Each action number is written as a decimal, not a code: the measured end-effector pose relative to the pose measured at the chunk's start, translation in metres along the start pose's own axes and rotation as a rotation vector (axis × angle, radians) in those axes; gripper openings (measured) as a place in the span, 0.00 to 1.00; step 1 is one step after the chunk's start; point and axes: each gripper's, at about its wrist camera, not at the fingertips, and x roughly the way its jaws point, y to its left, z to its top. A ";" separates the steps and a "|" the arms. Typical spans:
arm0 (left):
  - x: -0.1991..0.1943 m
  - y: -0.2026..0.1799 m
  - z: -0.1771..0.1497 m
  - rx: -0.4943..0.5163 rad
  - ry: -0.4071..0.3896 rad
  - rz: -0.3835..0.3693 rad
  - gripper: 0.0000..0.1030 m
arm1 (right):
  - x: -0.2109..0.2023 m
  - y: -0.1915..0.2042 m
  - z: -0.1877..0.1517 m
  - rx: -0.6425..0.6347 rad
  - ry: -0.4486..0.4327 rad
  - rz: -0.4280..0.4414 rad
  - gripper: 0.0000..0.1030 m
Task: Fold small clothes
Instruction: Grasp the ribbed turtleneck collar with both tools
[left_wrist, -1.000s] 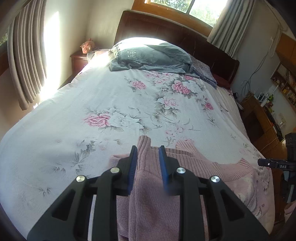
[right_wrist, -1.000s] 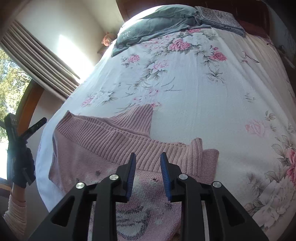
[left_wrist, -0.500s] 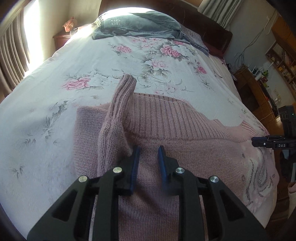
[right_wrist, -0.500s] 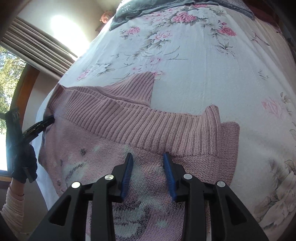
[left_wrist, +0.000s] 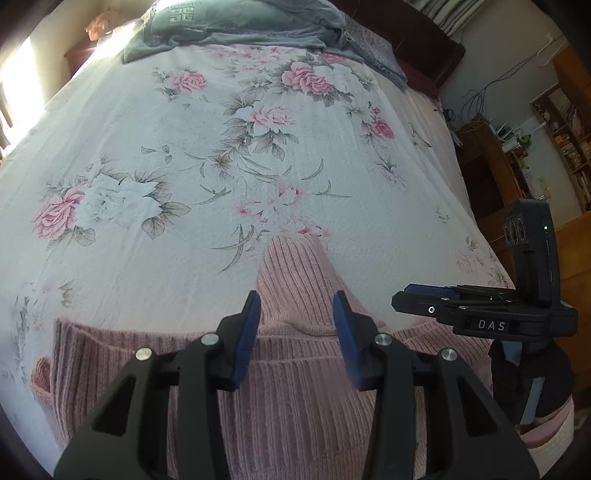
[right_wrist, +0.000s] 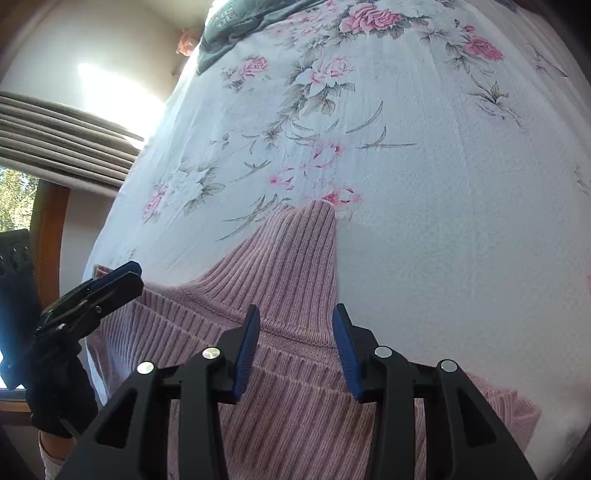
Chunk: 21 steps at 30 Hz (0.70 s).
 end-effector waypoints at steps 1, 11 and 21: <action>0.015 0.000 0.006 -0.006 0.037 0.005 0.40 | 0.010 -0.002 0.005 0.012 0.014 -0.003 0.40; 0.118 0.028 0.025 -0.111 0.294 -0.015 0.50 | 0.069 -0.028 0.036 0.074 0.090 -0.031 0.51; 0.144 0.042 0.028 -0.177 0.327 -0.093 0.48 | 0.108 -0.048 0.053 0.132 0.142 0.060 0.46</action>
